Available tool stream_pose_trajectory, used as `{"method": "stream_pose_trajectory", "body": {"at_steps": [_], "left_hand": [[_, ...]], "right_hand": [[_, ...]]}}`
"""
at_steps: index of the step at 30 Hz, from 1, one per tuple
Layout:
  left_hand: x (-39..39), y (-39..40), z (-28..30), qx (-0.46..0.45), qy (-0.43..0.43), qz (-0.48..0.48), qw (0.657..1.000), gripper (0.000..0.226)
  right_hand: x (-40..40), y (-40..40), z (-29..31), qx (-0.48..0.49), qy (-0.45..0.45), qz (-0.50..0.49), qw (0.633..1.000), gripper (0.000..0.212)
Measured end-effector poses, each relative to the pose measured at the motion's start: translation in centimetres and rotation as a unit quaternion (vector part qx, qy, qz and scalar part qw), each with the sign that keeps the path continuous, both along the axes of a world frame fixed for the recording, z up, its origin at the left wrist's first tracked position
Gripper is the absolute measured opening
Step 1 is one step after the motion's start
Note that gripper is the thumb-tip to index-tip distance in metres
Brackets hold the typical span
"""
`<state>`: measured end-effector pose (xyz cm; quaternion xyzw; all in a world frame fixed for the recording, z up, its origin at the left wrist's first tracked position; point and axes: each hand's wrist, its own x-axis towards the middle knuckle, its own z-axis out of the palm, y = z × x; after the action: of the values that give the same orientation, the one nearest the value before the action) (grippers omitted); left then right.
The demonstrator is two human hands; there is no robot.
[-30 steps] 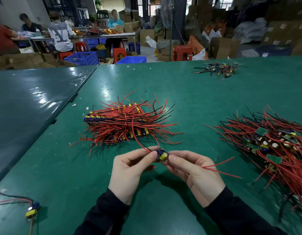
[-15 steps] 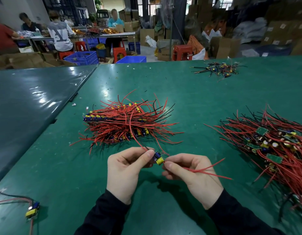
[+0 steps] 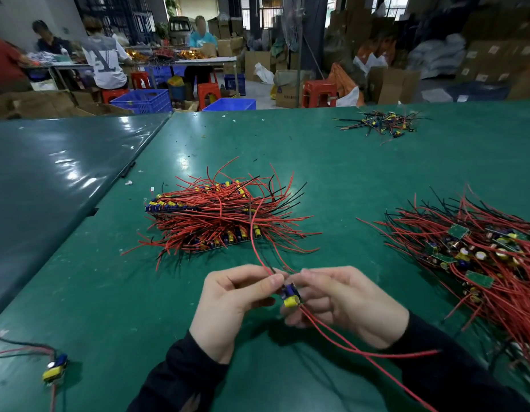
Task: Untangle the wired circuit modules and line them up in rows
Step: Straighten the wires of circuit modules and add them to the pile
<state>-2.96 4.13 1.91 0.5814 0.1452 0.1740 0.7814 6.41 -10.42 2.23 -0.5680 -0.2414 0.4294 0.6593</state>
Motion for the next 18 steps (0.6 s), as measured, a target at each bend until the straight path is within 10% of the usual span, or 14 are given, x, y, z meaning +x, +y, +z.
{"method": "stream_pose_trajectory", "body": {"at_steps": [18], "left_hand": [[0.2, 0.4, -0.5, 0.047, -0.047, -0.050, 0.997, 0.018]], "right_hand": [[-1.8, 0.5, -0.5, 0.052, -0.161, 0.019, 0.985, 0.006]]}}
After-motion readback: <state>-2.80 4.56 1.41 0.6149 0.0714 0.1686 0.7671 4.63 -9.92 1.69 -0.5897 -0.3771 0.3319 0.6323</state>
